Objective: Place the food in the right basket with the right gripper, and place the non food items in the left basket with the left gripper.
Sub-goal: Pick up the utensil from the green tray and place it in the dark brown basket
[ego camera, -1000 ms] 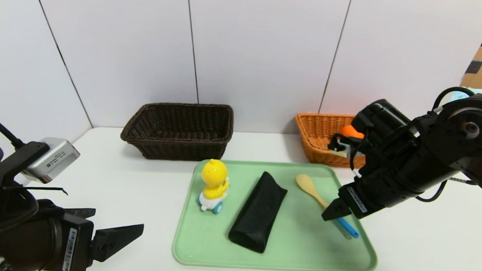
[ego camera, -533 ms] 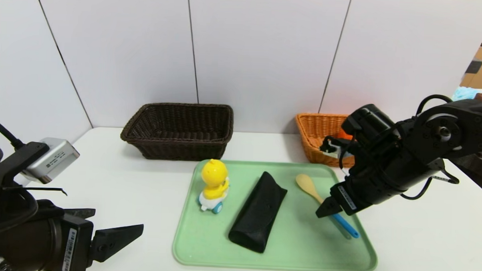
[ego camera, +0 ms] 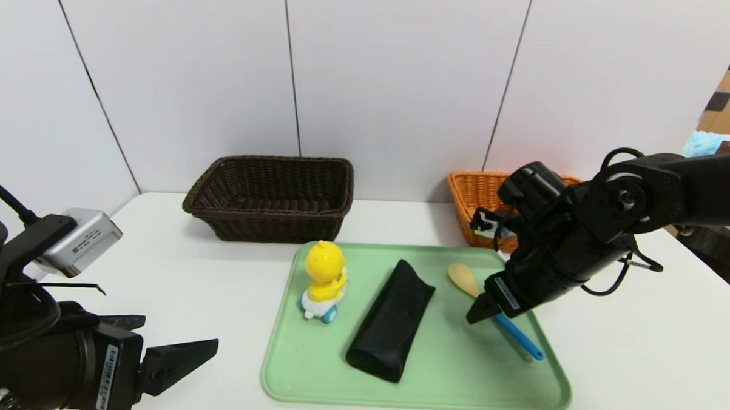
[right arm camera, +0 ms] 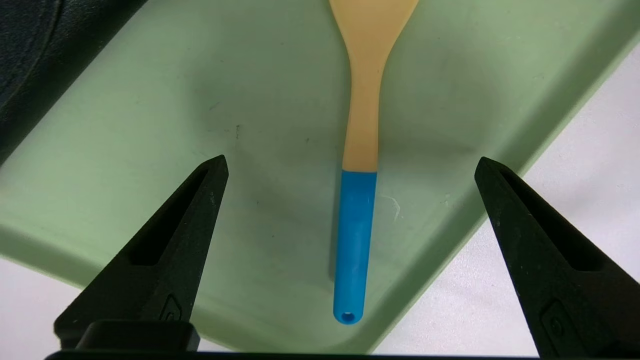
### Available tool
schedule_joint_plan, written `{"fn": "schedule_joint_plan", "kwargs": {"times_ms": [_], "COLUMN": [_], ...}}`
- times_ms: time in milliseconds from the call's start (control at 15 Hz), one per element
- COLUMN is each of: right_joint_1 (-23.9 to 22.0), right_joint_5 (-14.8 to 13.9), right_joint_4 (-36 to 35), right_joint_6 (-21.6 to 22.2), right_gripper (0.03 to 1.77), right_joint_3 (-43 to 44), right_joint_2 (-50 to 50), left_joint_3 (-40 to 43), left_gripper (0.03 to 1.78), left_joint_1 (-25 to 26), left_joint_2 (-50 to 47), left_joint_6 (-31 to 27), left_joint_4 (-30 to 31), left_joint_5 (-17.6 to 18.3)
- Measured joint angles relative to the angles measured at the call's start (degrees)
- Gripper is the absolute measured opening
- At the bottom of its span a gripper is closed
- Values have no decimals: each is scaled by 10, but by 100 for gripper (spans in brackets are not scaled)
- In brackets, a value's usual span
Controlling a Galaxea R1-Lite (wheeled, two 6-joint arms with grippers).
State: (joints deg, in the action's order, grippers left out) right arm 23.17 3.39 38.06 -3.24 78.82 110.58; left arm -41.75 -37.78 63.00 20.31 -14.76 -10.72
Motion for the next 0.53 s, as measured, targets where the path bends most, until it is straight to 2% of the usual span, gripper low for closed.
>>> {"fn": "schedule_joint_plan", "kwargs": {"times_ms": [533], "right_joint_1": [0], "right_joint_5": [-22], "right_joint_4": [4], "right_joint_6": [-12], "right_gripper": [170], "right_joint_3": [11], "right_joint_2": [37], "left_joint_3": [3], "left_gripper": [169], "left_joint_1": [1], "left_joint_2": [-1], "left_joint_6": [0], "left_joint_4": [0], "left_joint_5": [0]}}
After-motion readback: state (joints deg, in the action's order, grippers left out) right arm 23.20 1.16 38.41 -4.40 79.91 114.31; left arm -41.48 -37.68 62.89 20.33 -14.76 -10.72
